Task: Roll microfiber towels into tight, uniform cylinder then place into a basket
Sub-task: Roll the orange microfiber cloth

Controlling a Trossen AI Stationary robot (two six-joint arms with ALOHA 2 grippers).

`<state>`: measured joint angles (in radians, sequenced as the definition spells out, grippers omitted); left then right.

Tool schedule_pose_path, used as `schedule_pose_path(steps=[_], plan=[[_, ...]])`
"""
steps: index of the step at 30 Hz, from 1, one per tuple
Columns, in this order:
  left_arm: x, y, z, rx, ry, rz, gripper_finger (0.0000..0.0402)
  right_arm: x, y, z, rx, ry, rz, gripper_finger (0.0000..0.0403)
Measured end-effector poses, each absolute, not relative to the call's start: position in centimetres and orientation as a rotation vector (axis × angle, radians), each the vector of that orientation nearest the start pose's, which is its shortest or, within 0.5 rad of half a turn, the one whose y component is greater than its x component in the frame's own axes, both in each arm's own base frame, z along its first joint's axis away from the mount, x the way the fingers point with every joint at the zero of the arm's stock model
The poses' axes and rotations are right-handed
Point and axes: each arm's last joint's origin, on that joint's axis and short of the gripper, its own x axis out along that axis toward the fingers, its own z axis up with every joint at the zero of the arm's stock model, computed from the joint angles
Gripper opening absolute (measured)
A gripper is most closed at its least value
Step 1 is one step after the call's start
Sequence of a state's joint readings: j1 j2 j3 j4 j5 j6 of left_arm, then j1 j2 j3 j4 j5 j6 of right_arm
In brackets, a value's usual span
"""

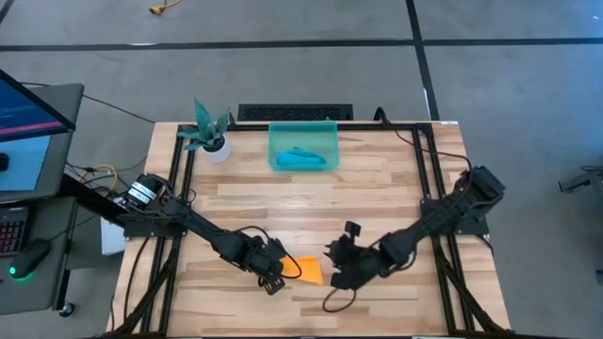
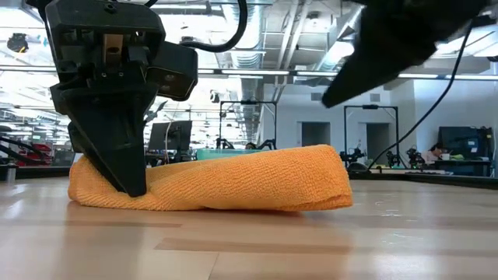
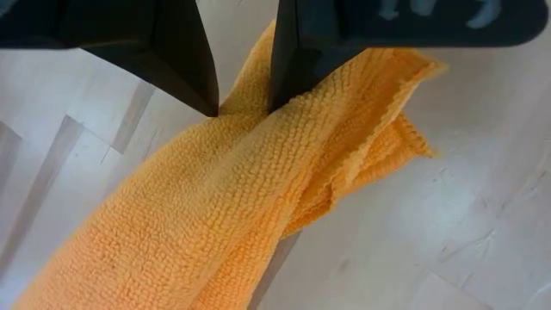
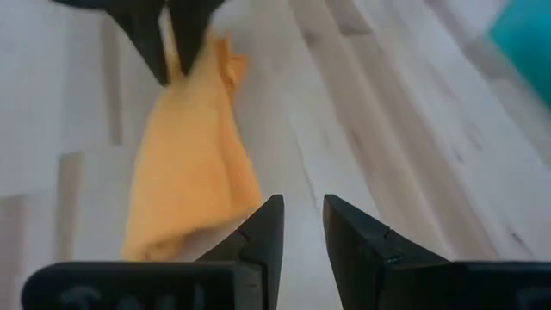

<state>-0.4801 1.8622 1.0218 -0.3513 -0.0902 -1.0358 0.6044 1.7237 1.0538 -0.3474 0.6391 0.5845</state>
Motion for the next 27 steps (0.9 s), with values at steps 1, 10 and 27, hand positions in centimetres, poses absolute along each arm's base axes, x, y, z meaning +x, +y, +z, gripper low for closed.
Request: schedule_pose_path(steps=[1, 10, 27], plan=[[30.3, -15.5, 12.4, -0.572, 1.181, 0.275, 0.0105, 29.1, 17.4, 18.3, -0.03, 0.77, -0.25, 0.0108], [30.3, -15.5, 12.4, -0.573, 1.182, 0.273, 0.0105, 32.1, 14.6, 18.9, 0.049, 0.765, -0.09, 0.0133], [30.3, -15.5, 12.4, -0.567, 1.179, 0.271, 0.0105, 34.7, 14.1, 15.2, 0.081, 0.798, 0.047, 0.0255]])
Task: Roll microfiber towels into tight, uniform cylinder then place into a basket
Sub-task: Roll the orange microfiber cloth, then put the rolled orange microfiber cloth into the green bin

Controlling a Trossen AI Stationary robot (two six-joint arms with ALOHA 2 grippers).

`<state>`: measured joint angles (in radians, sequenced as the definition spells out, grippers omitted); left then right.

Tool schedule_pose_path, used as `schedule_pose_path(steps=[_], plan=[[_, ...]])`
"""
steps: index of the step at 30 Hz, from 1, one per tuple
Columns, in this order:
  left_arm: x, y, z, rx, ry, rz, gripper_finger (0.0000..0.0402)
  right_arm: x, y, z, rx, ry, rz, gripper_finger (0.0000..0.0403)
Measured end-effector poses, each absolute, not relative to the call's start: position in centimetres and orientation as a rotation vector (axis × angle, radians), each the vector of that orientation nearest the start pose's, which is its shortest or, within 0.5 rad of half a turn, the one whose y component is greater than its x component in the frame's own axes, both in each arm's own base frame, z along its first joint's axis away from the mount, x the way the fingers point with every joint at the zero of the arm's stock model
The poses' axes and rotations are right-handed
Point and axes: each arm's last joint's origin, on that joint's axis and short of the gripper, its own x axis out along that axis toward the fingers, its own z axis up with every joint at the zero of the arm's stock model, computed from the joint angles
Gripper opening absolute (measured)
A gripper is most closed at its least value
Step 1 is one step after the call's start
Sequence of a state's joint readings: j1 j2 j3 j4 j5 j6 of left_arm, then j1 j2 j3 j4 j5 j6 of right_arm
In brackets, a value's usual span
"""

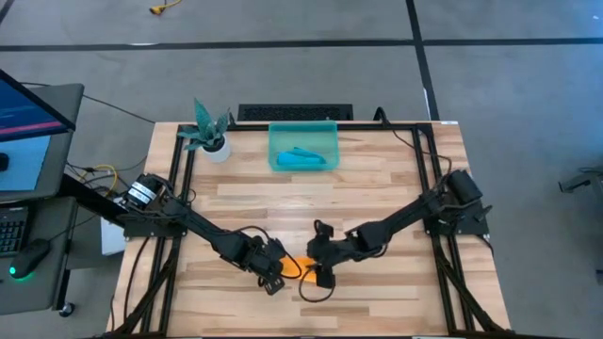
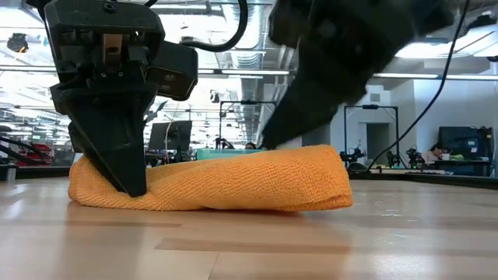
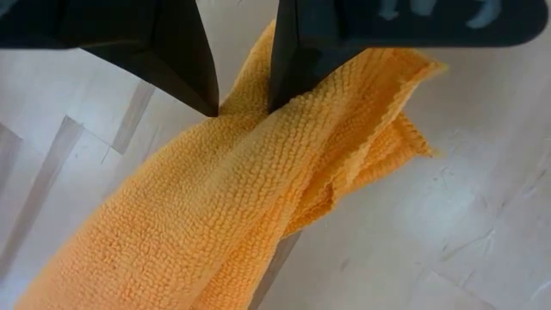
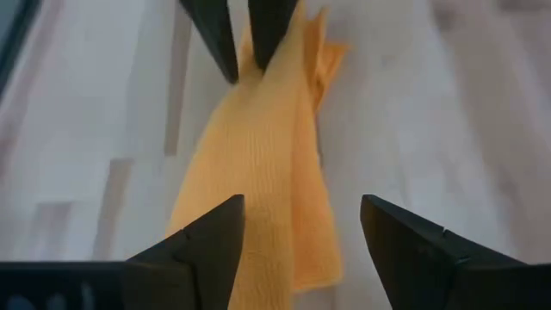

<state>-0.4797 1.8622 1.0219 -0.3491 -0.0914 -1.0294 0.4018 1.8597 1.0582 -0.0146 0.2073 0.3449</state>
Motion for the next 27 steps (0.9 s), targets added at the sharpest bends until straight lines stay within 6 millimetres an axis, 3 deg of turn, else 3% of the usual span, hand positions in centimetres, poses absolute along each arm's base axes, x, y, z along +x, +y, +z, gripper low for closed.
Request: schedule_pose_path(steps=[8, 18, 22, 27], plan=[[30.3, -15.5, 12.4, -0.559, 1.178, 0.269, 0.0105, 36.5, 14.9, 11.8, 0.201, 0.932, 0.203, 0.0255], [30.2, -15.5, 12.4, -0.512, 1.185, 0.232, 0.0105, 38.0, 14.2, 10.2, 0.27, 1.053, 0.18, 0.0245], [30.2, -15.6, 12.4, -0.461, 1.188, 0.197, 0.0105, 38.0, 14.2, 10.2, 0.275, 1.061, 0.185, 0.0193], [29.9, -15.8, 13.4, -0.423, 1.156, 0.164, 0.0105, 37.9, 14.1, 10.0, 0.28, 1.072, 0.183, 0.009]])
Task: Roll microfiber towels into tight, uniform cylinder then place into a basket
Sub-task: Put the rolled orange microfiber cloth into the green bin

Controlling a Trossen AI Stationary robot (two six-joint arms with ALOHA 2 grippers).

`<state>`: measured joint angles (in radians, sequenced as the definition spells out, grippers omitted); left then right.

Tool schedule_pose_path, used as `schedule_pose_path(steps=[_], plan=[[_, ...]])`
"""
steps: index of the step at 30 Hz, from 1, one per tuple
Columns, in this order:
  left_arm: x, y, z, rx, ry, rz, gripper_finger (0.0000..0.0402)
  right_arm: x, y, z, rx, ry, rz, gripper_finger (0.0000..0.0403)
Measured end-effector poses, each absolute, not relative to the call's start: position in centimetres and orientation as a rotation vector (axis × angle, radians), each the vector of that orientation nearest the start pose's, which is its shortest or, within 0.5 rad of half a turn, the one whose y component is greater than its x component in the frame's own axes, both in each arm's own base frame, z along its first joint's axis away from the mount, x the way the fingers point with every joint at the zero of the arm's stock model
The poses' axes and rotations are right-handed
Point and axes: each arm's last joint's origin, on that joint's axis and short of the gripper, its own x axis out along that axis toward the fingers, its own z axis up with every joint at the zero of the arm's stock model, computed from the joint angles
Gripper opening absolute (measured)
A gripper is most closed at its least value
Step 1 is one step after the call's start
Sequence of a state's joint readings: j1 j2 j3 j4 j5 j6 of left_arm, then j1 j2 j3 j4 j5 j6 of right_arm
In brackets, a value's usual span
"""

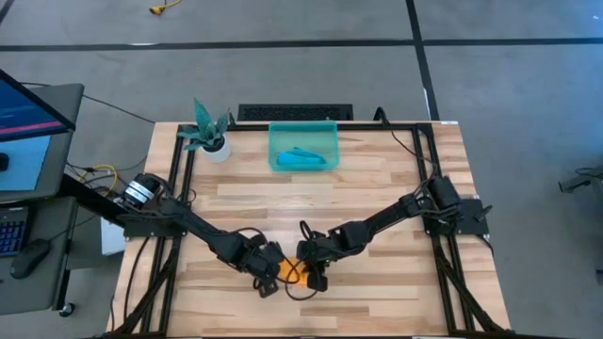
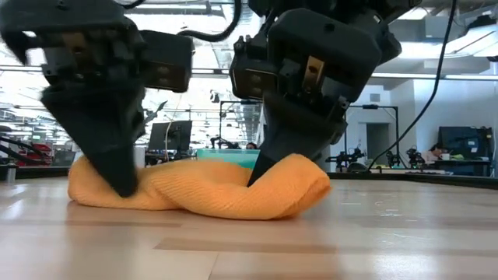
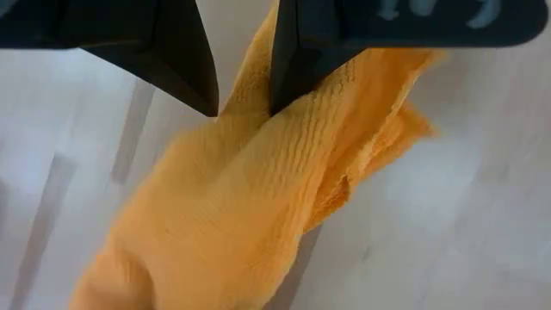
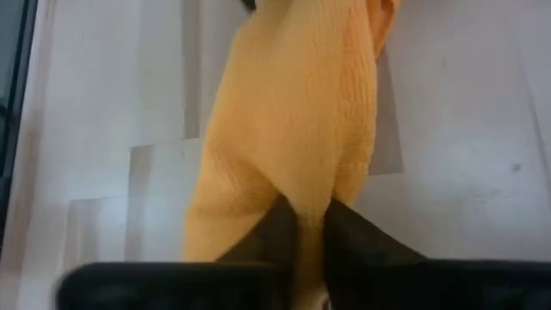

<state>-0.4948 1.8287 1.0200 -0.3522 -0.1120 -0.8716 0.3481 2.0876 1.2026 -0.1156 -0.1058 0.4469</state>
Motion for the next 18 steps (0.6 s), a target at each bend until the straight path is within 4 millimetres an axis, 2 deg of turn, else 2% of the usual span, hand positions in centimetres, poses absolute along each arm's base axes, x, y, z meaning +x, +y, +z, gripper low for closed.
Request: schedule_pose_path(steps=[3, 5, 12, 18], plan=[[29.1, -15.9, 14.9, -0.396, 1.152, 0.131, 0.0105, 37.9, 14.1, 10.0, 0.278, 1.071, 0.187, 0.0034], [28.5, -15.9, 16.2, -0.385, 1.142, 0.119, 0.0105, 37.9, 14.1, 10.1, 0.276, 1.069, 0.19, 0.0017], [25.5, -15.1, 20.9, -0.315, 1.058, 0.183, 0.0105, 37.9, 14.1, 10.1, 0.276, 1.069, 0.19, 0.005], [23.8, -15.0, 23.6, -0.225, 0.976, 0.114, 0.0105, 37.9, 14.0, 10.1, 0.275, 1.068, 0.189, 0.0032]])
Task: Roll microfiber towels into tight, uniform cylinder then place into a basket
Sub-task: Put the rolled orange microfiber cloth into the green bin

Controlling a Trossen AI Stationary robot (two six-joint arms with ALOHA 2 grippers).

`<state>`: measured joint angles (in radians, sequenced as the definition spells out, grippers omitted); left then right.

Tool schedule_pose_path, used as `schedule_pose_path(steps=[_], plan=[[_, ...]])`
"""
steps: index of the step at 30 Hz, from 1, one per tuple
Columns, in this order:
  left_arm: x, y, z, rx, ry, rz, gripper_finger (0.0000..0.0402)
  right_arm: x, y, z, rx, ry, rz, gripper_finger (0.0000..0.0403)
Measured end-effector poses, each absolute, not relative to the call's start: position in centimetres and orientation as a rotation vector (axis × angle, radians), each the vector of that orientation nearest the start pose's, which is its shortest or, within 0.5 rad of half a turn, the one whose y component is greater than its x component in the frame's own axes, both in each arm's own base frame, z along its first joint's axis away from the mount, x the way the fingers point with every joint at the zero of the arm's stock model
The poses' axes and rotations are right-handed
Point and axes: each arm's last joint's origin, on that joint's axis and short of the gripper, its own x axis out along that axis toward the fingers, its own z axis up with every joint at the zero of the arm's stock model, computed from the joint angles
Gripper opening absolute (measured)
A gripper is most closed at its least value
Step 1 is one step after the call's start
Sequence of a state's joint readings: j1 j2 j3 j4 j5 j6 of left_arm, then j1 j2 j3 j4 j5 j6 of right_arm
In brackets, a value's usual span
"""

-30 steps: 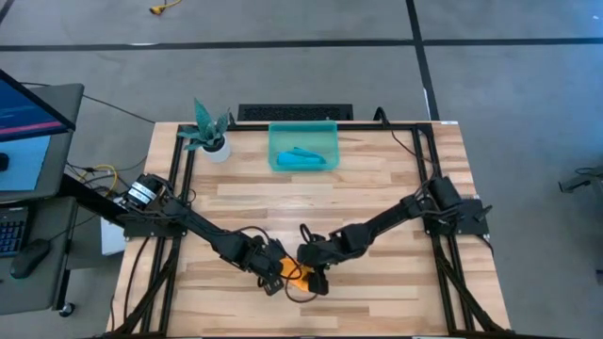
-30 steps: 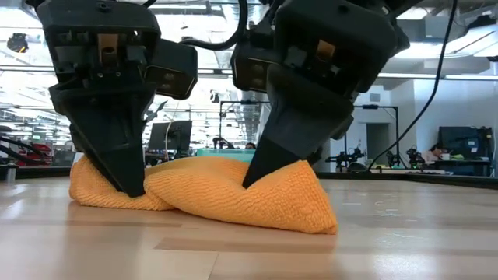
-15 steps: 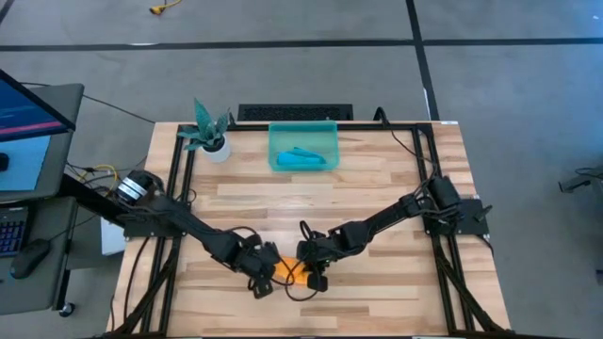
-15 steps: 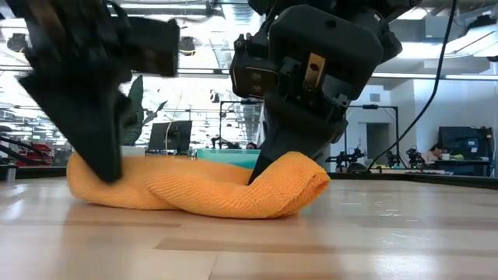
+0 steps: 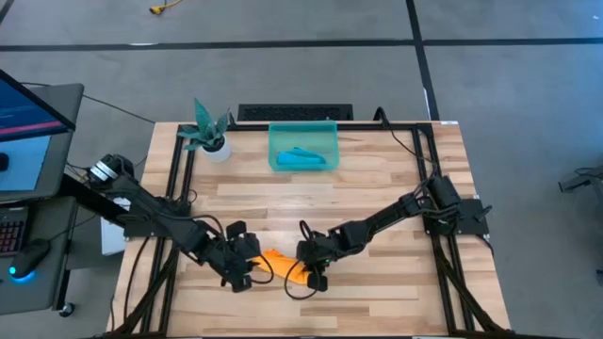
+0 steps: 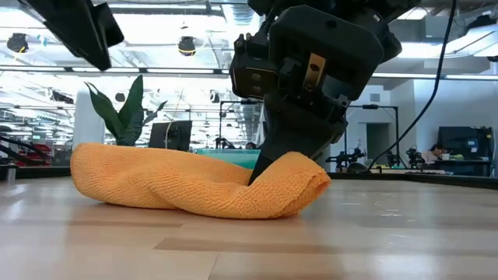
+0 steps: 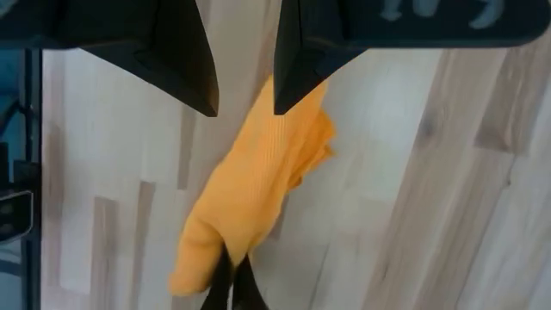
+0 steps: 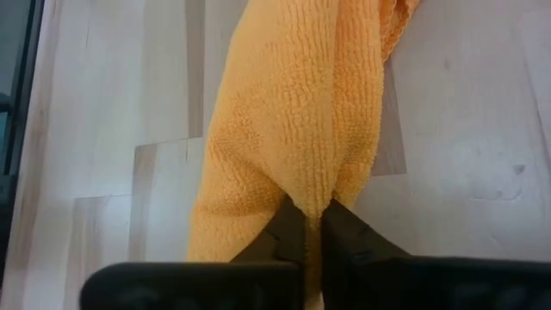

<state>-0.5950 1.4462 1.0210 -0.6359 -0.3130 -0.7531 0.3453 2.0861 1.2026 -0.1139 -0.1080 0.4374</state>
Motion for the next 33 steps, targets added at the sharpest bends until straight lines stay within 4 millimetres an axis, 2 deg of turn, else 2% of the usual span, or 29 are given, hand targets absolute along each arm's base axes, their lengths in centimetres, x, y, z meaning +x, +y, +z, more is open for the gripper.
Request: schedule_pose_path(steps=[3, 6, 10, 14, 18, 22, 29, 33], plan=[[23.9, -15.1, 23.6, -0.21, 0.965, 0.113, 0.0105, 38.0, 13.8, 10.1, 0.283, 1.07, 0.194, 0.0024], [24.3, -15.4, 22.7, -0.143, 0.986, 0.109, 0.0106, 38.0, 13.8, 10.1, 0.283, 1.07, 0.193, 0.0027], [25.1, -15.9, 20.5, -0.084, 1.043, 0.12, 0.0124, 38.0, 13.8, 10.1, 0.28, 1.069, 0.191, 0.0039], [26.5, -16.1, 17.8, -0.089, 1.132, 0.106, 0.0159, 38.0, 13.8, 10.1, 0.28, 1.069, 0.19, 0.0035], [27.6, -15.4, 15.7, -0.089, 1.21, 0.112, 0.0194, 38.0, 13.8, 10.1, 0.28, 1.069, 0.19, 0.0028], [28.6, -14.2, 14.0, -0.06, 1.245, 0.152, 0.0212, 38.0, 13.8, 10.1, 0.28, 1.069, 0.191, 0.0031], [30.0, -13.5, 12.4, -0.102, 1.275, 0.117, 0.0208, 38.0, 13.8, 10.1, 0.28, 1.069, 0.192, 0.0029], [30.1, -14.0, 12.2, -0.095, 1.257, 0.101, 0.0175, 38.0, 13.8, 10.1, 0.274, 1.072, 0.193, 0.0027]])
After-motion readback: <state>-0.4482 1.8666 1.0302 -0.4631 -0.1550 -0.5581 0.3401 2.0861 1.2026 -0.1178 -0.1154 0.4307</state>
